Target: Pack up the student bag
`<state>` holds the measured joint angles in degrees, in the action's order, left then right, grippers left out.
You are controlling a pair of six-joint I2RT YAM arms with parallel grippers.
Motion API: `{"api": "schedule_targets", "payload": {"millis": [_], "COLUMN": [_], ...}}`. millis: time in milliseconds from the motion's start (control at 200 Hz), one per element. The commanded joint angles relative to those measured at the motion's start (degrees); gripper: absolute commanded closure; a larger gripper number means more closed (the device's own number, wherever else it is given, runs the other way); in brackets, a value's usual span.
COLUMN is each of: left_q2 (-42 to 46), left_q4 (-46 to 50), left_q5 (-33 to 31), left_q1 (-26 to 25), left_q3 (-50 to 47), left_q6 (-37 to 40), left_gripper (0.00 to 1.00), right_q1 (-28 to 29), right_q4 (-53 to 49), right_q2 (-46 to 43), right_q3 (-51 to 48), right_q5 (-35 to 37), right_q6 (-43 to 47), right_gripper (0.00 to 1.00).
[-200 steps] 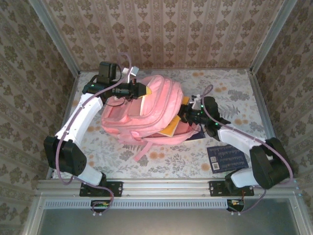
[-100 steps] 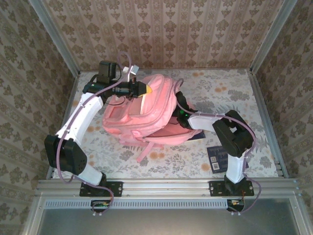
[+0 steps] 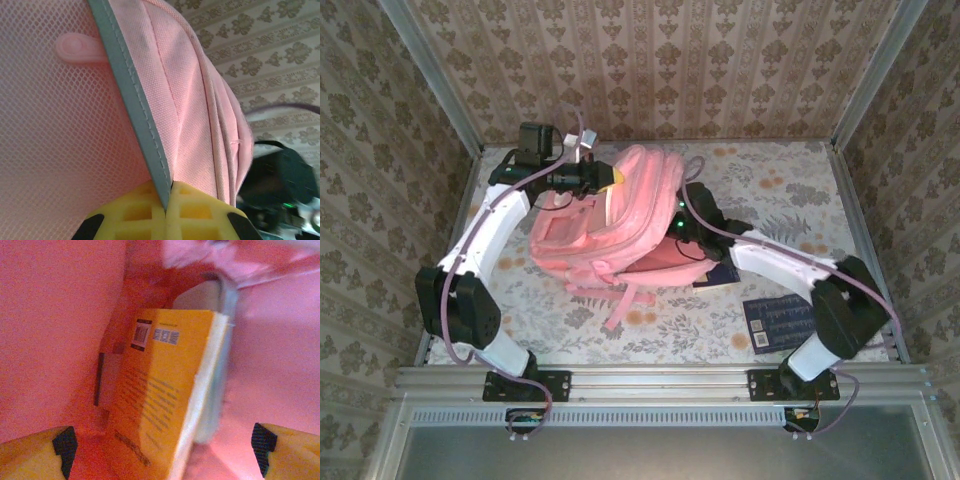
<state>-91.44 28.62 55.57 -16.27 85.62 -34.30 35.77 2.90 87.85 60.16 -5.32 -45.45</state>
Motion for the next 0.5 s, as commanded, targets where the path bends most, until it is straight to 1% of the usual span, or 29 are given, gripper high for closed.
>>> {"api": "schedule_targets", "payload": {"millis": [0,60,70,145,320,335,495], "left_q2": [-2.2,-2.5,-2.5,-3.5,-6.7,-7.0,-9.4], "left_q4": [-0.8,0.1,0.1,0.0,3.4,3.6,5.7], "left_q5": [-6.4,-9.1,-9.5,-11.4,-18.3,-20.1,-25.2], "left_q1": [2.4,2.7,2.7,3.1,3.1,3.1,2.6], "left_q3": [2.6,2.5,2.5,2.4,4.6,4.6,5.6], "left_q6": [3.1,4.4,4.6,4.9,8.4,8.7,11.2], "left_gripper": [1.0,1.0,1.0,1.0,1.0,1.0,1.0], "right_q1": [-0.8,-1.9,-2.2,-3.7,-6.7,-6.9,-8.0], "right_q4": [-9.7,-11.8,-12.2,-13.5,-16.2,-16.6,-21.1], "right_q2": [-5.9,-7.7,-9.2,-12.2,-15.8,-16.0,-18.3], "right_q3": [-2.9,-4.2,-4.5,-6.7,-10.4,-10.5,-11.9], "right_q5": [6.9,6.3,6.2,5.5,6.4,6.3,9.7], "right_q6": [9.1,9.7,9.7,10.4,10.8,10.8,12.2], "right_gripper": [0.1,0.1,0.1,0.08,0.07,0.07,0.06]}}
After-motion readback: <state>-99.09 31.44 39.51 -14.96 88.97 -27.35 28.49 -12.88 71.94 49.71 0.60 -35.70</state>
